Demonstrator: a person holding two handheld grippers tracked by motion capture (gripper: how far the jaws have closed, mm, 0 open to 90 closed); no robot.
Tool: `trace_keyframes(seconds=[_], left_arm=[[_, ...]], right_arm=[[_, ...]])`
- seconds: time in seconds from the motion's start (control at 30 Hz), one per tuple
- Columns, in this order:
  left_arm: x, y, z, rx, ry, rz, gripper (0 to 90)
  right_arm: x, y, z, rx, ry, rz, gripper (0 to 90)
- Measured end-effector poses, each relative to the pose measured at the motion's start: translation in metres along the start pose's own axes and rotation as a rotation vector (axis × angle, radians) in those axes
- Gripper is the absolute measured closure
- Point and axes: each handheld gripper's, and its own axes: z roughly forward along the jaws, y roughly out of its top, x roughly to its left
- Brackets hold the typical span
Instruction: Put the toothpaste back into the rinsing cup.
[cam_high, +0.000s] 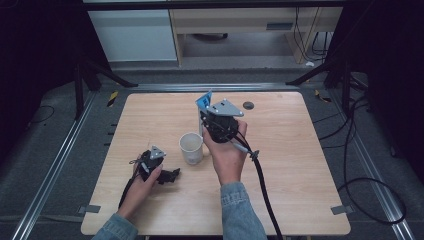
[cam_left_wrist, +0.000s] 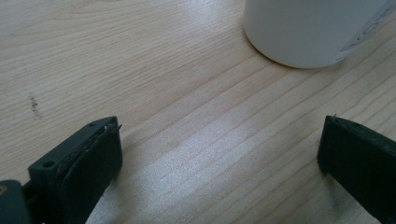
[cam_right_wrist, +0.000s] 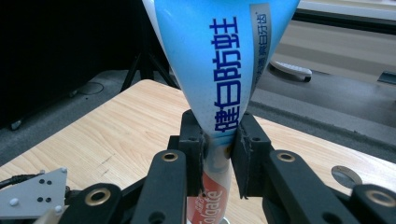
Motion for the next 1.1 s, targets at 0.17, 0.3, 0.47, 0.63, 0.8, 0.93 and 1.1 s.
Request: trace_keyframes(seconds=[0.17,0.3,0.47,0.63,0.8,0.93,1.1], left_arm=[[0.000,0.000,0.000,0.000,0.000,0.000,0.0],[0.000,0.000,0.000,0.000,0.000,0.000,0.0],[0.000,0.000,0.000,0.003,-0.002,-0.001,0.0],[0.000,0.000,0.000,0.003,-0.001,-0.001,0.0],[0.000,0.000,0.000,0.004,-0.003,0.002,0.0],[0.000,0.000,0.000,0.004,-0.003,0.000,0.0],[0.000,0.000,0.000,0.004,-0.003,0.002,0.0]], right_arm=[[0.003,0.003,0.000,-0.006,0.011,-0.001,75.3],[0.008,0.003,0.003,0.001,0.023,-0.003,75.3],[0.013,0.003,0.006,0.000,0.038,0.000,75.3],[0.017,0.001,0.009,0.008,0.051,0.003,75.3],[0.022,-0.002,0.015,0.022,0.064,-0.001,75.3],[0.024,-0.005,0.020,0.031,0.072,-0.001,75.3],[0.026,-0.008,0.025,0.043,0.080,0.000,75.3]])
